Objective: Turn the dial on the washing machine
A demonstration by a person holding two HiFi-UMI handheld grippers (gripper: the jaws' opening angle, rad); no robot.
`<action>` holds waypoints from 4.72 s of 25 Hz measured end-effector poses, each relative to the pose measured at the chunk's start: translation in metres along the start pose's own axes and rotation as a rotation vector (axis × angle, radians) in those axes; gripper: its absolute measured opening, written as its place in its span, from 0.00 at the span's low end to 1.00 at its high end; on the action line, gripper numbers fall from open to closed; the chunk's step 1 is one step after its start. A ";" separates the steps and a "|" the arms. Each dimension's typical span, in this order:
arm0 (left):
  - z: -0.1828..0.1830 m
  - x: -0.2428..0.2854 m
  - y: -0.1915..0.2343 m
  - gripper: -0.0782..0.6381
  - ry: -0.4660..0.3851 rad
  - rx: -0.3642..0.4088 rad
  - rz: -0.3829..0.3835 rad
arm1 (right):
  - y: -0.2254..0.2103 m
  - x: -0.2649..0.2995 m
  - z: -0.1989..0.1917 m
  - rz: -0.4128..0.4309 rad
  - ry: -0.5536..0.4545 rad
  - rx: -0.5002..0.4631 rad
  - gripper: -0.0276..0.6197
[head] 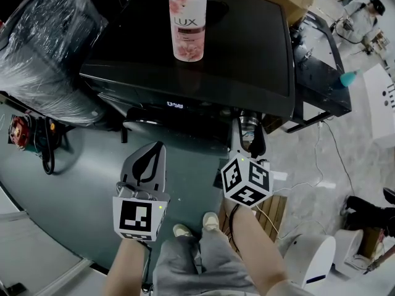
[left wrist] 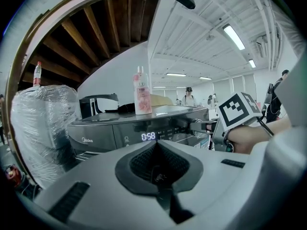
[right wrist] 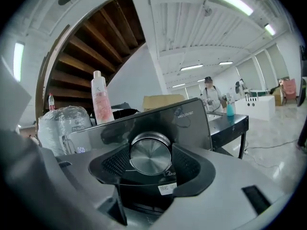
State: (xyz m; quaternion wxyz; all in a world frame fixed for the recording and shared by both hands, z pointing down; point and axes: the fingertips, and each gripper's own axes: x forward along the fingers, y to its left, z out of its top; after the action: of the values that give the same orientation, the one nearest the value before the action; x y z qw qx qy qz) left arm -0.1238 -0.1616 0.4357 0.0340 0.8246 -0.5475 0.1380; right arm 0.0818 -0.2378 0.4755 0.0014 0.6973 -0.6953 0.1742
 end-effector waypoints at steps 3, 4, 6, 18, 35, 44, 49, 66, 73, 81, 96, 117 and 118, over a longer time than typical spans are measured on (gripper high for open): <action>0.002 0.001 -0.001 0.13 0.001 -0.013 0.004 | -0.001 0.000 0.000 0.011 0.011 0.079 0.50; 0.001 0.001 -0.001 0.13 0.005 -0.001 -0.003 | -0.002 0.000 0.000 0.014 0.014 0.099 0.50; 0.000 0.000 -0.002 0.13 0.009 0.006 -0.008 | -0.003 0.000 -0.001 0.021 0.021 0.144 0.50; -0.001 0.002 -0.006 0.13 0.023 0.017 -0.023 | -0.007 0.002 -0.004 0.082 0.066 0.422 0.50; 0.008 0.001 -0.011 0.13 0.022 -0.033 -0.019 | -0.010 0.002 -0.009 0.194 0.067 0.798 0.50; 0.007 0.002 -0.016 0.13 0.028 -0.019 -0.037 | -0.010 0.003 -0.009 0.243 0.070 0.930 0.50; -0.001 0.002 -0.017 0.13 0.042 0.020 -0.062 | -0.010 0.003 -0.011 0.277 0.060 1.036 0.50; 0.001 0.008 -0.020 0.13 0.044 0.002 -0.072 | -0.012 0.004 -0.015 0.327 0.046 1.247 0.50; -0.005 0.010 -0.019 0.13 0.053 0.024 -0.084 | -0.013 0.005 -0.017 0.365 0.023 1.397 0.50; -0.005 0.012 -0.022 0.13 0.056 0.030 -0.088 | -0.012 0.005 -0.020 0.394 0.023 1.502 0.50; -0.005 0.013 -0.030 0.13 0.071 0.030 -0.096 | -0.015 0.003 -0.017 0.381 0.030 1.426 0.51; -0.009 0.010 -0.037 0.13 0.081 0.020 -0.094 | 0.007 -0.021 0.011 0.200 0.037 -0.322 0.60; -0.010 0.010 -0.036 0.13 0.083 0.028 -0.098 | 0.009 -0.020 0.011 0.187 0.034 -0.358 0.60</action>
State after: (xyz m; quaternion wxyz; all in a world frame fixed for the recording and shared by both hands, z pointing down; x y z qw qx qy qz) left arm -0.0889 -0.1537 0.4514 0.0519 0.8443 -0.5028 0.1778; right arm 0.0766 -0.2212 0.4583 0.1210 0.6154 -0.7766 0.0590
